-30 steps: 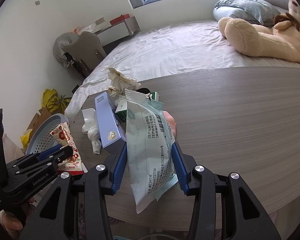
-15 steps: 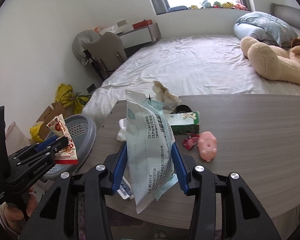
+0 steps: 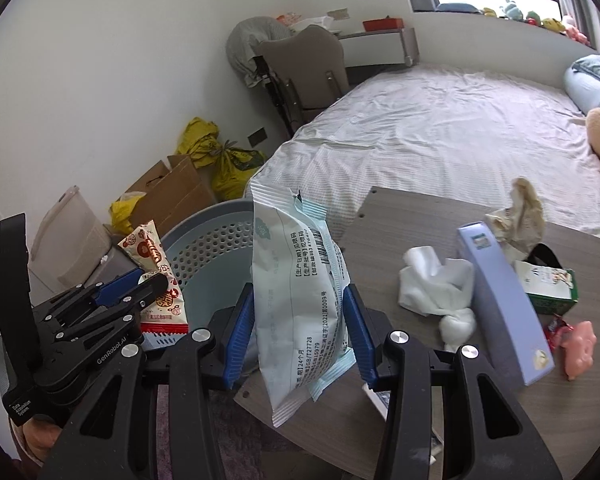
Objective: Collect trash
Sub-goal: 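Carry both items over the blue basket and open both grippers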
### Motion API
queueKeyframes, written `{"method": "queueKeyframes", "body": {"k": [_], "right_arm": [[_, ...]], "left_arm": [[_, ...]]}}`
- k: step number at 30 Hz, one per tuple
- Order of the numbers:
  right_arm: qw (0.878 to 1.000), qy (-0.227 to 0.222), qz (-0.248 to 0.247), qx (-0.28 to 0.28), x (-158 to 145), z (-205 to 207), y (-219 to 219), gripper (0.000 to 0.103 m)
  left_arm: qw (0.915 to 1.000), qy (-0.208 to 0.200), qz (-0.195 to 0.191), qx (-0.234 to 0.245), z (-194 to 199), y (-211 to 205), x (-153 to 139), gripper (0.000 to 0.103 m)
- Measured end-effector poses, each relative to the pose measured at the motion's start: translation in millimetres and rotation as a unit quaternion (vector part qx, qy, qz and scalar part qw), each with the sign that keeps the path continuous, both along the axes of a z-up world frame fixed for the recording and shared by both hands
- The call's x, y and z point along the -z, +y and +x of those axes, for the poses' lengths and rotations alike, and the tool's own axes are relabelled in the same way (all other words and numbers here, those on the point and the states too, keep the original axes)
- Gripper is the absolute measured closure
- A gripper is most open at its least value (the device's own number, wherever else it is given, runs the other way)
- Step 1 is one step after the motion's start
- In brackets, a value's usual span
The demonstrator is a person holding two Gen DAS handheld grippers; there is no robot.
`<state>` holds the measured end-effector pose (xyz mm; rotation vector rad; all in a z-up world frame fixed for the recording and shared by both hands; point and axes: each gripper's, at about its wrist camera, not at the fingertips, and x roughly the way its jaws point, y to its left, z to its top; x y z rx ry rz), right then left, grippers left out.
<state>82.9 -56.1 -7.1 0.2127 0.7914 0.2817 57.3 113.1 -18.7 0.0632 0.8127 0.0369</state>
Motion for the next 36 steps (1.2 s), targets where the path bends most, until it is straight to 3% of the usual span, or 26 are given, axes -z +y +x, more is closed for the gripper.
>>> {"method": "queueKeyframes", "body": {"k": [10,20,22,24,26,36], "right_arm": [[0.998,0.03,-0.002,-0.052,19.8,39.3,52.2,0.059],[0.997,0.045,-0.015,-0.062,31.4,55.6,69.2,0.057],[0.997,0.043,-0.012,-0.06,31.3,56.8,68.2,0.056],[0.998,0.035,-0.012,-0.056,30.0,56.6,67.6,0.041],[0.998,0.027,-0.017,-0.054,28.5,55.0,67.1,0.038],[0.998,0.029,-0.018,-0.056,28.4,52.8,67.7,0.038]], "left_arm": [[0.9994,0.022,-0.012,-0.023,16.5,37.4,19.2,0.074],[0.9986,0.034,-0.023,-0.032,26.9,50.5,30.1,0.073],[0.9985,0.03,-0.029,-0.035,26.8,52.1,29.5,0.071],[0.9982,0.031,-0.034,-0.038,27.5,54.0,30.0,0.055],[0.9981,0.03,-0.033,-0.043,26.9,55.4,30.1,0.049],[0.9973,0.025,-0.021,-0.066,19.9,59.4,27.9,0.041]]}}
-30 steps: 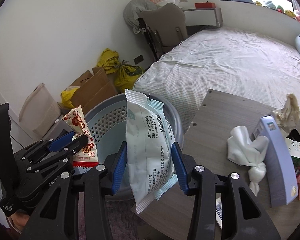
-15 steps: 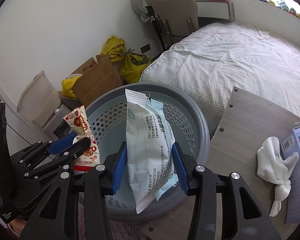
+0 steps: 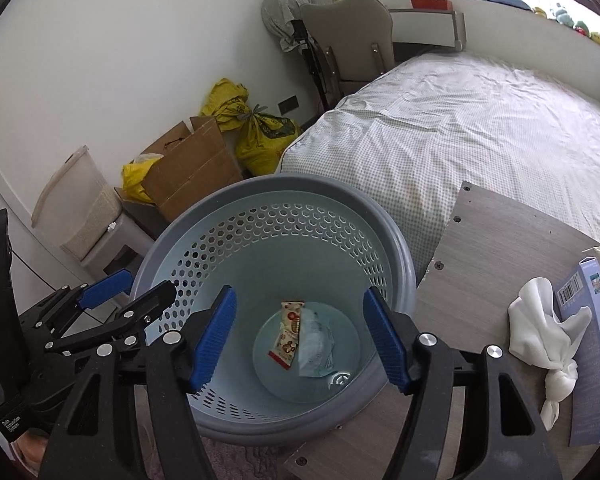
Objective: Collect trash
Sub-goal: 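Carry both items over the blue basket and open both grippers, then move the left gripper back to the blue playing card box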
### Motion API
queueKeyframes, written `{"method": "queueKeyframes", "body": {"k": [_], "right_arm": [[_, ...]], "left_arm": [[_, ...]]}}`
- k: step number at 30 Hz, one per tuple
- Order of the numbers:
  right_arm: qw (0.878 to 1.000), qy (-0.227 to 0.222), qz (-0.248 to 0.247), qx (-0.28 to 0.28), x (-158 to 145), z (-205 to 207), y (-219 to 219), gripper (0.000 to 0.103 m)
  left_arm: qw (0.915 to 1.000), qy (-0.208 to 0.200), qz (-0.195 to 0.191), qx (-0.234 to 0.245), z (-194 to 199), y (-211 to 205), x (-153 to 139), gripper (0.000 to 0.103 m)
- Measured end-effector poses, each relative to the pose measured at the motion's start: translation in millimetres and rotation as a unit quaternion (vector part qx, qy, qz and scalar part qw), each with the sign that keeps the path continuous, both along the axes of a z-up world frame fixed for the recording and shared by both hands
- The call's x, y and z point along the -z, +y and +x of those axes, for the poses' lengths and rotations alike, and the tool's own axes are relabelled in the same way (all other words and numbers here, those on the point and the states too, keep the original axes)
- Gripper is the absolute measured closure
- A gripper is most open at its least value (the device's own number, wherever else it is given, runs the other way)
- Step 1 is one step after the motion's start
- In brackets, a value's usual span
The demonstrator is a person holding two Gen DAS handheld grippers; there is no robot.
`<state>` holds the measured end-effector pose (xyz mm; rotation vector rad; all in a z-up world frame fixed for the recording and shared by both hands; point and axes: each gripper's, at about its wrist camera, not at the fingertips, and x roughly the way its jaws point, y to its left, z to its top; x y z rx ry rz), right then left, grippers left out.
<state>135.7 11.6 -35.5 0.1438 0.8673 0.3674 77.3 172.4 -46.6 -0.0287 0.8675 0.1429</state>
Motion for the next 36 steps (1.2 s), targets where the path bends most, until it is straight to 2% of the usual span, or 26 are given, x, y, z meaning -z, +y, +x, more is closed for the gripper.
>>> {"method": "queueKeyframes", "body": {"k": [5,18,36], "right_arm": [[1.0,-0.002,-0.001,-0.001,-1.7,-2.1,0.6,0.038],[1.0,-0.013,0.0,0.007,-10.0,-14.6,-4.3,0.033],[0.999,-0.029,0.002,0.041,-19.6,-51.8,-40.1,0.027]], "left_arm": [[1.0,-0.003,0.002,-0.006,-4.7,0.8,-2.6,0.038],[0.9998,-0.013,0.014,-0.01,-18.3,-5.9,-9.8,0.036],[0.9996,-0.026,0.011,0.009,-43.6,-36.9,-20.3,0.032]]}}
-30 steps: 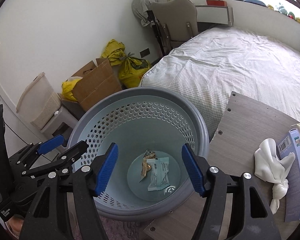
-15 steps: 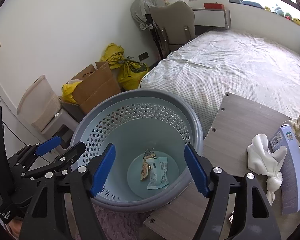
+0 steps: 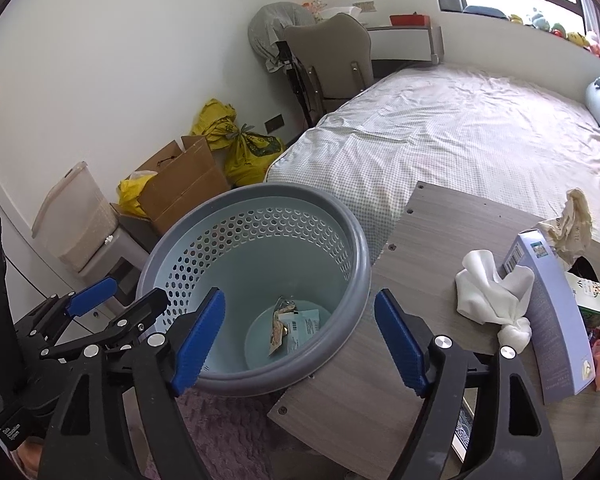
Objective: Collect trash
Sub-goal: 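Move the left gripper back to the blue playing card box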
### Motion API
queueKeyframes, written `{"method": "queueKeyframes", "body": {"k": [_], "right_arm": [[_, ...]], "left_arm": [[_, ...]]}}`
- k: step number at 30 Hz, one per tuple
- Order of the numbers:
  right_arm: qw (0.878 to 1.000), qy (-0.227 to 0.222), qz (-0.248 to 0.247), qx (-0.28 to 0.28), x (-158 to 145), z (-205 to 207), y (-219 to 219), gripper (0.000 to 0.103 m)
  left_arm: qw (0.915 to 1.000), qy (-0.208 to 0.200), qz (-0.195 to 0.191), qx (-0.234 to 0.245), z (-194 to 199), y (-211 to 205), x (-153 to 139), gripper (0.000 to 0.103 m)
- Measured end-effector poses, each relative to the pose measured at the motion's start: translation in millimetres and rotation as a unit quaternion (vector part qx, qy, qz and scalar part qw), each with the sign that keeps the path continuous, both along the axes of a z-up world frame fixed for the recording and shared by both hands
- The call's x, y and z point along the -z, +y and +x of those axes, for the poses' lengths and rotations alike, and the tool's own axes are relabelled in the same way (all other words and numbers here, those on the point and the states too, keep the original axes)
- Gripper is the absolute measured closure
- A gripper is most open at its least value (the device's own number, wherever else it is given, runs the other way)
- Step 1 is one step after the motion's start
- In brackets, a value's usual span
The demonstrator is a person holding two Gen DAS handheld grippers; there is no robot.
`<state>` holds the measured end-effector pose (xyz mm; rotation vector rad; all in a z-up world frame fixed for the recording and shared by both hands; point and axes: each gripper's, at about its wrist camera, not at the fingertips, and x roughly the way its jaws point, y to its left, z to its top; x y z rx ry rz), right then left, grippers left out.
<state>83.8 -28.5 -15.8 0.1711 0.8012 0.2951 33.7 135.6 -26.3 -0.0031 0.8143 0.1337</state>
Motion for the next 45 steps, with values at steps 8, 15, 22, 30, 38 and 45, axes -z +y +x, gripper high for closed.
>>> {"method": "queueKeyframes", "body": {"k": [8,15,22,30,38,45], "right_arm": [[1.0,0.003,0.002,0.027,0.2,-18.5,-26.7,0.027],[0.999,0.004,0.001,0.053,3.0,-36.5,-52.7,0.025],[0.997,0.01,0.004,0.082,8.7,-59.4,-80.6,0.025],[0.993,0.01,0.003,0.116,11.1,-87.6,-116.4,0.025],[0.986,0.003,0.008,0.166,11.5,-114.8,-163.7,0.024],[0.98,-0.006,0.019,0.2,14.1,-141.3,-199.7,0.024]], "left_arm": [[0.9997,0.001,-0.002,0.024,-9.1,-26.7,0.3,0.031],[0.9988,0.003,0.003,0.049,-14.1,-50.3,-0.1,0.031],[0.9974,0.005,0.007,0.072,-19.3,-73.0,-1.2,0.031],[0.9952,0.016,0.002,0.096,-24.0,-103.3,3.4,0.031],[0.9916,0.039,-0.007,0.123,-26.9,-140.3,11.5,0.031],[0.9873,0.061,-0.016,0.146,-32.1,-177.6,20.1,0.031]]}}
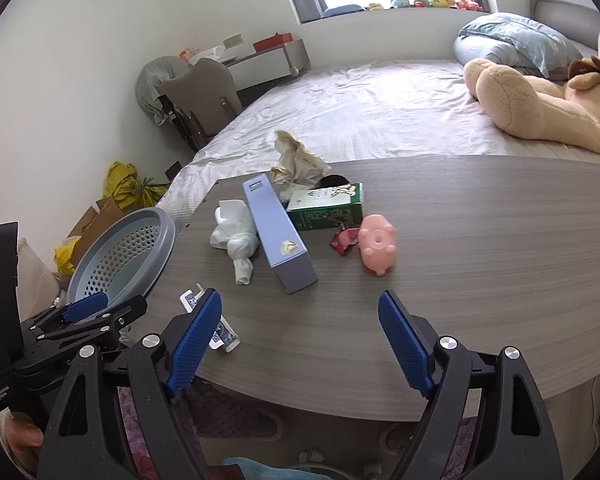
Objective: Collect trash
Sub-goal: 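Move the left gripper back to the blue playing card box, then grasp the blue playing card box with the left gripper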
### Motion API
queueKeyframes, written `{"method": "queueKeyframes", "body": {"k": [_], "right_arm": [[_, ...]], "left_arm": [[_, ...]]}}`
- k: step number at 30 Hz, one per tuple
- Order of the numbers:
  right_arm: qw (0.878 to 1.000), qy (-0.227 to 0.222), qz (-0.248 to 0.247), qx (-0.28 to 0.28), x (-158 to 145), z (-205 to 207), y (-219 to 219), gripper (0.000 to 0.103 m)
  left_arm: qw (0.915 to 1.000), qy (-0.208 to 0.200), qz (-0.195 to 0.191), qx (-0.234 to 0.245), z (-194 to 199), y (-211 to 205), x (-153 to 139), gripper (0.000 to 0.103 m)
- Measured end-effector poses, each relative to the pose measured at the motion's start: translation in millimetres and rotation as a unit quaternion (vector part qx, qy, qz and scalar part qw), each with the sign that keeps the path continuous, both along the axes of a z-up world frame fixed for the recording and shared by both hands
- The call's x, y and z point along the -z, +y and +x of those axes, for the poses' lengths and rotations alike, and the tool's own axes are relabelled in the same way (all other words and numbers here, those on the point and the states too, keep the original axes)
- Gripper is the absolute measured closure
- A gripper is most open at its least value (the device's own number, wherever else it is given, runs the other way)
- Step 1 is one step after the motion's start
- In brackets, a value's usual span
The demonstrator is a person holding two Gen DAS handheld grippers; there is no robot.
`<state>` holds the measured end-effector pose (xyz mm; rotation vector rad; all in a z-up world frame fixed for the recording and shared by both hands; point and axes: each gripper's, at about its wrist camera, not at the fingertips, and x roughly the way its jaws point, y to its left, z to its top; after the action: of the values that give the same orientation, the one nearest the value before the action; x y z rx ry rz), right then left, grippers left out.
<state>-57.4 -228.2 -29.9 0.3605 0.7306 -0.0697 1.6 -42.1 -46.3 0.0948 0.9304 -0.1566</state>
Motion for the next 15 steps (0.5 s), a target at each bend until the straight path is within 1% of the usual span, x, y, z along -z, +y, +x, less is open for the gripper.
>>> {"method": "queueKeyframes", "body": {"k": [4,8,15], "right_arm": [[1.0,-0.004,0.011,0.014,3.9,-11.5,-17.1,0.023],[0.999,-0.006,0.023,0.028,7.8,-21.4,-32.4,0.023],[0.998,-0.008,0.04,0.054,16.0,-34.2,-57.7,0.023]], "left_arm": [[0.9999,0.01,0.0,0.012,-2.7,-22.2,5.9,0.031],[0.9995,0.021,0.014,0.022,-2.7,-43.4,15.5,0.031],[0.9984,0.048,0.022,0.02,2.5,-63.8,33.2,0.031]]}}
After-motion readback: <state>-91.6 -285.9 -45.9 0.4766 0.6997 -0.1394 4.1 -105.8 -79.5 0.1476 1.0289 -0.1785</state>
